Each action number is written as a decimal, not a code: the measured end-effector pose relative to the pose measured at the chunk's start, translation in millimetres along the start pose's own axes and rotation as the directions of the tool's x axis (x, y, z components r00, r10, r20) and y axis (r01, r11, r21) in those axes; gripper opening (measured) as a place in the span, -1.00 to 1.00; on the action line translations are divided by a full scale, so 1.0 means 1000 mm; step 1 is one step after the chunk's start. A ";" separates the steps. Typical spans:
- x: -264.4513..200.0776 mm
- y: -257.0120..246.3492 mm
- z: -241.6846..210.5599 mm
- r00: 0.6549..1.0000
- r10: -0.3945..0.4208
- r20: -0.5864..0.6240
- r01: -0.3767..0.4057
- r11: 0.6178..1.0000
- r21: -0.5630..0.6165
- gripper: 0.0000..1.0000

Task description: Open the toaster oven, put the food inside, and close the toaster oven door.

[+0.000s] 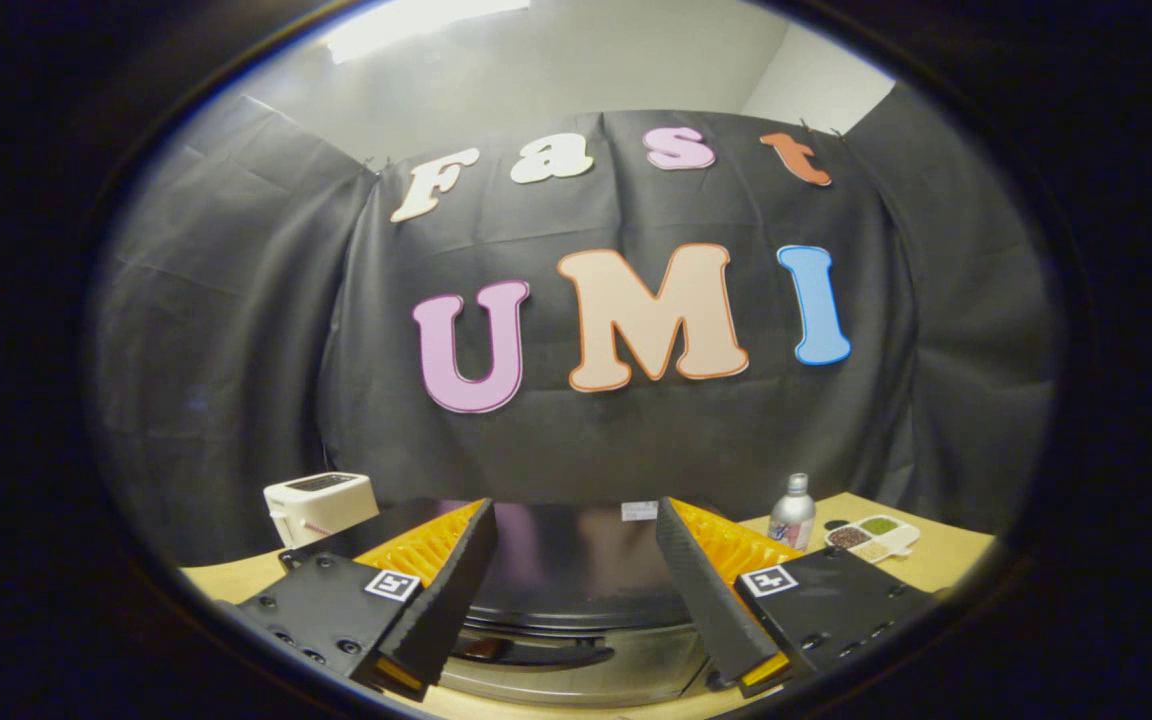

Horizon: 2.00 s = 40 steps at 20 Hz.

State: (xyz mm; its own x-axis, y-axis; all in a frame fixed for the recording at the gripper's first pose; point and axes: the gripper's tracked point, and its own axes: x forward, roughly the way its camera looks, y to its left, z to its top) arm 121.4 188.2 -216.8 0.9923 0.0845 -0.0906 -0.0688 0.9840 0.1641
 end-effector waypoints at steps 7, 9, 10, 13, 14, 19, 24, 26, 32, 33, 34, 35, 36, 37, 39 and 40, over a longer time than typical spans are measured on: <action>-0.001 0.018 -0.036 0.999 0.013 -0.036 -0.012 1.000 0.009 1.00; -0.006 0.018 -0.032 1.000 0.010 -0.010 -0.010 1.000 0.023 1.00; -0.011 0.020 -0.034 1.000 0.012 0.000 -0.012 0.999 0.031 0.99; -0.024 0.026 -0.035 0.999 0.030 0.020 -0.030 0.999 0.036 0.99; -0.029 0.026 -0.036 0.999 0.032 0.020 -0.033 0.999 0.037 0.99; -0.055 0.027 -0.040 0.999 0.035 -0.005 -0.035 0.999 0.024 0.98; -0.098 0.026 -0.049 0.999 0.029 -0.020 -0.029 1.000 0.010 0.98; -0.117 0.026 -0.059 0.998 0.027 -0.055 -0.027 1.000 0.011 0.98; -0.160 0.024 -0.094 0.982 0.041 -0.184 -0.038 0.999 0.017 0.98; -0.165 0.023 -0.099 0.978 0.043 -0.205 -0.039 0.999 0.022 0.98; -0.171 0.023 -0.105 0.973 0.046 -0.227 -0.042 0.999 0.024 0.98; -0.175 0.022 -0.112 0.967 0.049 -0.249 -0.044 0.999 0.026 0.98; -0.179 0.021 -0.120 0.961 0.051 -0.273 -0.045 0.999 0.030 0.99; -0.183 0.021 -0.128 0.952 0.053 -0.300 -0.046 0.998 0.030 0.99; -0.189 0.019 -0.147 0.932 0.055 -0.358 -0.046 0.998 0.034 0.99; -0.192 0.017 -0.158 0.921 0.054 -0.386 -0.043 0.998 0.038 0.99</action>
State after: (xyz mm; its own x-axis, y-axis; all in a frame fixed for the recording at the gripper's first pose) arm -86.8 213.2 -351.4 0.8701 0.1918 -0.4540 -0.1074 0.9728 0.2052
